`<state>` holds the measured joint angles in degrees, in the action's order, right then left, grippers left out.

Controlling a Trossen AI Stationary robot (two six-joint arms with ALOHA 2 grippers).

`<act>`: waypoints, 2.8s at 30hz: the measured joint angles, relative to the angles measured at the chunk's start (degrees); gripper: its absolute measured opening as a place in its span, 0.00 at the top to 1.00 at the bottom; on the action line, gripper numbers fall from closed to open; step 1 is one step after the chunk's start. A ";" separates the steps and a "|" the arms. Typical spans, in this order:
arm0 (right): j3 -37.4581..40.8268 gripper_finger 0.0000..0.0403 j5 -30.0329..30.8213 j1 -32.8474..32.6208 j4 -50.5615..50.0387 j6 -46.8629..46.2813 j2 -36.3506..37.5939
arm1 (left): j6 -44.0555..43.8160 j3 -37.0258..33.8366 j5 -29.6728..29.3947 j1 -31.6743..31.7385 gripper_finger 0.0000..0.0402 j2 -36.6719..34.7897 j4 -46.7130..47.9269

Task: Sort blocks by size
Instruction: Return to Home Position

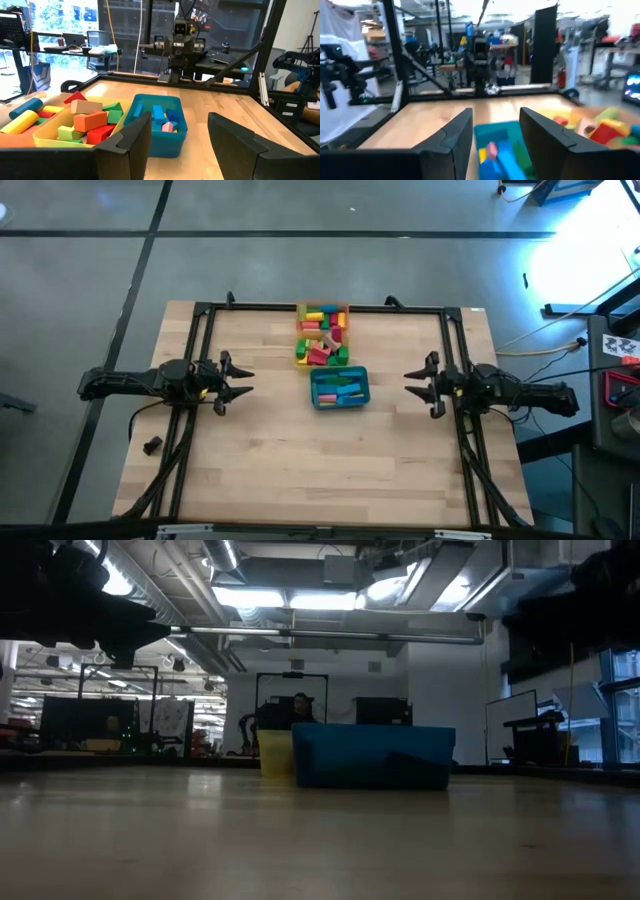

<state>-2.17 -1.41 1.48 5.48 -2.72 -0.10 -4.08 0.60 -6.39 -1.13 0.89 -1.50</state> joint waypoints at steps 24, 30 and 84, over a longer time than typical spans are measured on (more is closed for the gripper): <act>1.44 0.59 8.13 0.04 -3.20 0.09 -1.54 | 0.02 0.00 0.00 0.00 0.55 0.00 0.00; 1.46 0.59 8.18 0.04 -2.91 0.07 -1.53 | 0.01 0.00 0.00 0.00 0.55 0.01 0.00; 1.49 0.59 8.29 0.04 -2.62 0.02 -1.53 | 0.02 0.00 0.02 0.00 0.55 0.01 0.00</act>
<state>-0.69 6.88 1.52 2.85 -2.70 -1.63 -4.05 0.60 -6.37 -1.13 0.90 -1.50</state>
